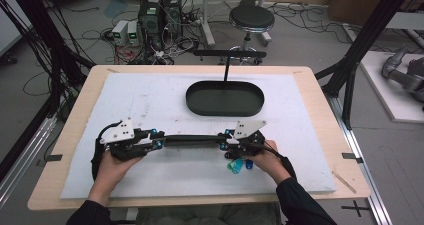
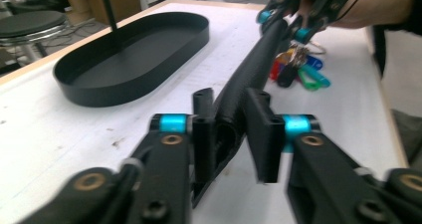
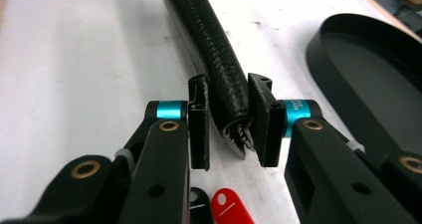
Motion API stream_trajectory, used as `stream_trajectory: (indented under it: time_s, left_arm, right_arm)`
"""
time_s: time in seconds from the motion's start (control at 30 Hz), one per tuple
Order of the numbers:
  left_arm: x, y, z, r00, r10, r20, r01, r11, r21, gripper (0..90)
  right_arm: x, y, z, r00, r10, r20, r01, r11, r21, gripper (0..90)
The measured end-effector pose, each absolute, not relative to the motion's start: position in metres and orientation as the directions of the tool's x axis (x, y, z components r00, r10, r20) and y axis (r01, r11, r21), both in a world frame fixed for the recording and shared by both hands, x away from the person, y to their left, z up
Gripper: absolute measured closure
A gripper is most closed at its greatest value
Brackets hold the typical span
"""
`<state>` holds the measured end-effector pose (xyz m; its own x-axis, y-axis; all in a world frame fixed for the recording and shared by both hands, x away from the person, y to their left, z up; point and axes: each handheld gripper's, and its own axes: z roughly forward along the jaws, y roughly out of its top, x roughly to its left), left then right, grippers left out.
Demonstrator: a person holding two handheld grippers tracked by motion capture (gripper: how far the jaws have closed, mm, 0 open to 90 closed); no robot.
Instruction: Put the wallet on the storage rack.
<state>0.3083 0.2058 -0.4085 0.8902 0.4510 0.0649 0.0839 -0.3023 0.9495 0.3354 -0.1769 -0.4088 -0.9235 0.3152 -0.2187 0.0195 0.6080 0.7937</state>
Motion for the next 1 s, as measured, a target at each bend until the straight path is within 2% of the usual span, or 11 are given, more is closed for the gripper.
stream_trajectory:
  time_s: [0.13, 0.17, 0.37, 0.43, 0.53, 0.67, 0.7, 0.73, 0.77, 0.8, 1.0]
  left_arm:
    - [0.312, 0.206, -0.413, 0.870, 0.488, 0.063, 0.100, -0.302, 0.948, 47.2]
    - [0.313, 0.205, -0.415, 0.873, 0.484, 0.061, 0.101, -0.303, 0.948, 44.5]
    - [0.313, 0.198, -0.417, 0.897, 0.435, 0.077, 0.074, -0.319, 0.945, 40.5]
    - [0.315, 0.196, -0.419, 0.900, 0.432, 0.061, 0.093, -0.326, 0.941, 36.1]
    - [0.316, 0.194, -0.423, 0.914, 0.405, 0.030, 0.113, -0.325, 0.939, 35.7]
    - [0.318, 0.188, -0.427, 0.929, 0.368, 0.034, 0.108, -0.360, 0.927, 37.9]
    - [0.317, 0.186, -0.427, 0.936, 0.351, 0.033, 0.104, -0.364, 0.925, 42.6]
    - [0.316, 0.185, -0.427, 0.942, 0.333, 0.040, 0.091, -0.368, 0.925, 56.3]
    - [0.315, 0.186, -0.427, 0.947, 0.317, 0.055, 0.070, -0.372, 0.926, 56.3]
    - [0.313, 0.187, -0.425, 0.953, 0.294, 0.069, 0.041, -0.351, 0.935, 66.0]
    - [0.310, 0.184, -0.422, 0.961, 0.266, 0.076, 0.014, -0.320, 0.947, 72.6]
  right_arm:
    - [0.336, -0.178, -0.408, -0.937, 0.295, -0.185, 0.028, 0.594, 0.804, 75.8]
    - [0.336, -0.179, -0.407, -0.943, 0.291, -0.161, 0.042, 0.583, 0.811, 76.2]
    - [0.337, -0.184, -0.405, -0.968, 0.234, -0.090, 0.055, 0.547, 0.835, 77.0]
    - [0.336, -0.185, -0.404, -0.975, 0.206, -0.078, 0.046, 0.535, 0.844, 77.0]
    - [0.334, -0.186, -0.402, -0.980, 0.183, -0.076, 0.033, 0.527, 0.849, 77.0]
    - [0.335, -0.190, -0.399, -0.984, 0.167, -0.058, 0.036, 0.510, 0.859, 77.0]
    - [0.335, -0.190, -0.399, -0.985, 0.162, -0.054, 0.037, 0.508, 0.860, 77.0]
    - [0.335, -0.191, -0.398, -0.986, 0.161, -0.044, 0.044, 0.507, 0.861, 77.0]
    - [0.335, -0.191, -0.398, -0.986, 0.161, -0.044, 0.044, 0.507, 0.861, 77.0]
    - [0.336, -0.194, -0.398, -0.985, 0.167, -0.037, 0.053, 0.502, 0.863, 76.9]
    - [0.338, -0.200, -0.394, -0.985, 0.173, -0.005, 0.079, 0.477, 0.875, 76.6]
